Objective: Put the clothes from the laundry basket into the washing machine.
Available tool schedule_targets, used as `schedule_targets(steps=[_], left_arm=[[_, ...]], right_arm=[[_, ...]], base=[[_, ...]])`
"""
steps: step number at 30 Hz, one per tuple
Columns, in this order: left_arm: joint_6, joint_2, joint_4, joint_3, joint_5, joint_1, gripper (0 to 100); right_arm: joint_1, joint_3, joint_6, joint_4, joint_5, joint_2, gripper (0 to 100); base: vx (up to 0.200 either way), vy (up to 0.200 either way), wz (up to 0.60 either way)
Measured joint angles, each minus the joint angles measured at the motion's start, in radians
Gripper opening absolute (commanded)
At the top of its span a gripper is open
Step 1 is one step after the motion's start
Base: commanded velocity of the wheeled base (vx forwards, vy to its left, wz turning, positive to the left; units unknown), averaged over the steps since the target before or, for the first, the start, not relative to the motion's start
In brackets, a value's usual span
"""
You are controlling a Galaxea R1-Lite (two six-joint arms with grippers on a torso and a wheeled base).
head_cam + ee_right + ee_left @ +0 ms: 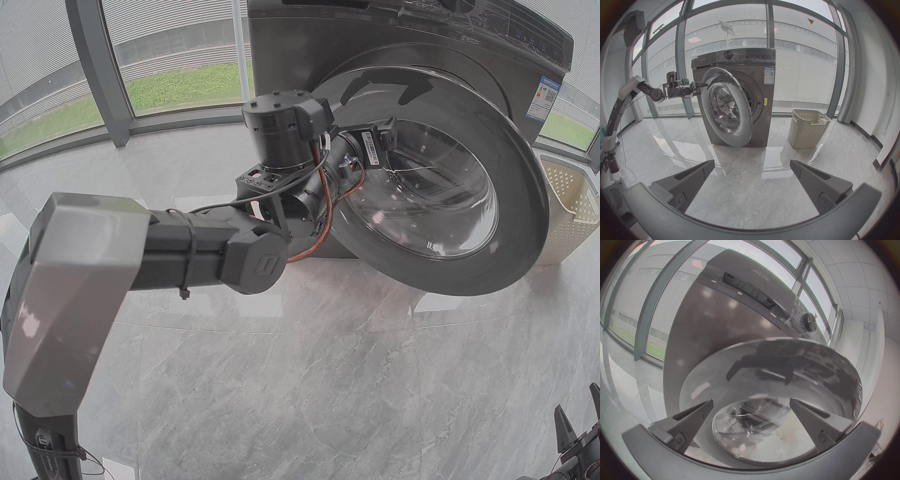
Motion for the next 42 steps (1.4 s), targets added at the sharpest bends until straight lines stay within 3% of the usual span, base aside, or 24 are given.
schedule_targets(steps=[5, 10, 19, 25, 34, 42], left_arm=[[-0.007, 0.002, 0.017, 0.036, 0.005, -0.001, 100], [-0.008, -0.061, 0.016, 0.176, 0.002, -0.015, 100], [-0.001, -0.315, 0.011, 0.587, -0.013, -0.059, 100], [0.019, -0.582, 0.018, 0.887, -0.043, -0.064, 100], [0.046, -1.021, 0.075, 1.249, -0.091, 0.026, 100], [0.075, -1.427, 0.266, 1.441, -0.137, 0.156, 100]], right_arm=[[0.0, 0.0, 0.0, 0.0, 0.0, 0.0, 100], [0.0, 0.0, 0.0, 0.0, 0.0, 0.0, 100], [0.0, 0.0, 0.0, 0.0, 0.0, 0.0, 100], [0.0, 0.0, 0.0, 0.0, 0.0, 0.0, 100], [0.0, 0.0, 0.0, 0.0, 0.0, 0.0, 100], [0.0, 0.0, 0.0, 0.0, 0.0, 0.0, 100]], base=[[0.0, 0.0, 0.0], [0.0, 0.0, 0.0], [0.0, 0.0, 0.0], [0.0, 0.0, 0.0], [0.0, 0.0, 0.0], [0.0, 0.0, 0.0]])
